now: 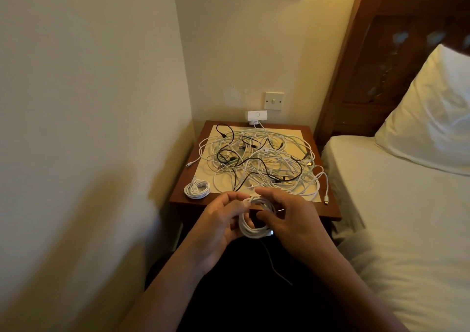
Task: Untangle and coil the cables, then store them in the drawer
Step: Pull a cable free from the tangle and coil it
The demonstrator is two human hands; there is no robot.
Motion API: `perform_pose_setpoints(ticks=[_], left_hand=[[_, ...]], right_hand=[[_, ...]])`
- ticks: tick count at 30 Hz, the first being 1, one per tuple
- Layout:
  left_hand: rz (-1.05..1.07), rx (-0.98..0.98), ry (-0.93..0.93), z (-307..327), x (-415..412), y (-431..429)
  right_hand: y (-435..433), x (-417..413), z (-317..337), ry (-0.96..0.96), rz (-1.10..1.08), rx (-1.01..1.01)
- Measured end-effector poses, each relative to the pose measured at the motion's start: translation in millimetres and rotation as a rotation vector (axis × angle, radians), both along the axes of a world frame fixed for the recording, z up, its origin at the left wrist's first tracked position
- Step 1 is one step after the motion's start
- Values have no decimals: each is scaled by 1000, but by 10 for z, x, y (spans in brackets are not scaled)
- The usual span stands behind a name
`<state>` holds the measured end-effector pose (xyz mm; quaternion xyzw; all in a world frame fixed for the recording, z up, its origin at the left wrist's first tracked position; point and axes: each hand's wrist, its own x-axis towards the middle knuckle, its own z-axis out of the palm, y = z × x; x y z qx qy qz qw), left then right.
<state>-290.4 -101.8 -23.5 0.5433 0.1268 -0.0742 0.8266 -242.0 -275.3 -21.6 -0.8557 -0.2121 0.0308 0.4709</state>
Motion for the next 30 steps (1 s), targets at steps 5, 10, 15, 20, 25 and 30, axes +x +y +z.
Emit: perform_pose_setpoints(ticks=[5,10,15,20,25,30], left_hand=[[102,-43,-44,-58,32,-15],[213,-217,-73,-66,40,-4],[304,-302,-77,-93,48,-66],[337,-296,-75,-110,29,-108],[263,-225,-4,-98,-23,-207],[221,-201,61,-106,-26,-134]], right_hand=[[-13,-16,-31,26,-17,83],[-30,-22,-48,335,-30,290],[6,-32,-190,530,-124,439],[-36,-67,-227,558,-106,648],[9,-92,-244,310,-108,475],[-41,-36,-279,237,-63,245]])
